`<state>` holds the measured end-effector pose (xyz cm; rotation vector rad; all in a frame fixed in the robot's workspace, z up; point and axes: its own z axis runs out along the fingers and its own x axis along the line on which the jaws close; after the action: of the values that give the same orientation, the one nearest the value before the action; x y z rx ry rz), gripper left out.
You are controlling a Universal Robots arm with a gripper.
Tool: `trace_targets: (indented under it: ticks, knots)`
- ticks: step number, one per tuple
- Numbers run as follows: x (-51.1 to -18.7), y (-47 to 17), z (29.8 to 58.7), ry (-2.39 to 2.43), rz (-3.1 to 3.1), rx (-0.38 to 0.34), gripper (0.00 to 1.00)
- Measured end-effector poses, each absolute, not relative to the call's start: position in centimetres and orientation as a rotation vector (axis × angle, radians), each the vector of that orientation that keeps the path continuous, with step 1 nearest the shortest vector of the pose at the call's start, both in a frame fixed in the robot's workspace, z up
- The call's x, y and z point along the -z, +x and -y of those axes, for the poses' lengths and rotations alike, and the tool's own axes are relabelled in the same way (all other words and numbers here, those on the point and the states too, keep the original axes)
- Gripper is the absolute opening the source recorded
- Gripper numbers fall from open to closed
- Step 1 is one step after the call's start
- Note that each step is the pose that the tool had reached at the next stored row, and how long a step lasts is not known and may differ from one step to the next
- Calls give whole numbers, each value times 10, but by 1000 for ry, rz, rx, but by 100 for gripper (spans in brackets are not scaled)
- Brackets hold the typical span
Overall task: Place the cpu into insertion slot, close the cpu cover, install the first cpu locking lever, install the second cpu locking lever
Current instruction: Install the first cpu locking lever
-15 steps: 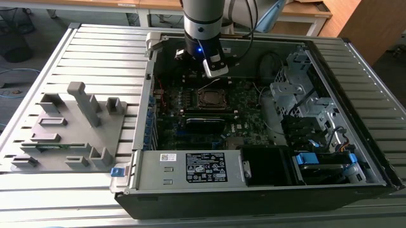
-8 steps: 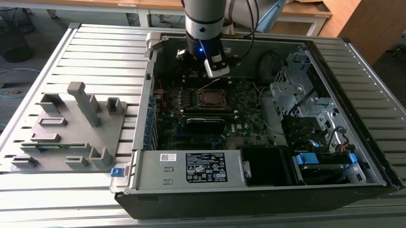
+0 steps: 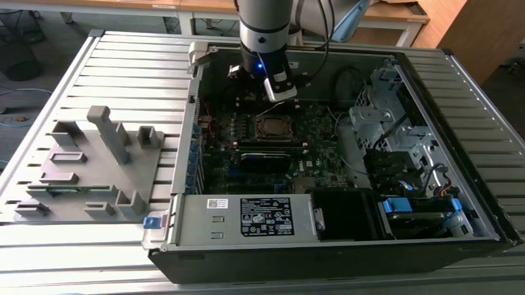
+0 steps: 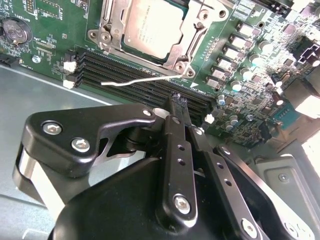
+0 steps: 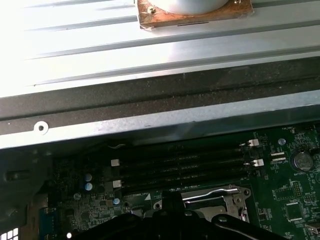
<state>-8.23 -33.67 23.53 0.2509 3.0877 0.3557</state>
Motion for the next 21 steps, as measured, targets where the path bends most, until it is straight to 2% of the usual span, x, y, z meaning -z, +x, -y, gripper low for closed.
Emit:
trace_targets:
  ticks: [21]
  knots:
    - [-228, -65, 337, 256, -3084, -348, 11]
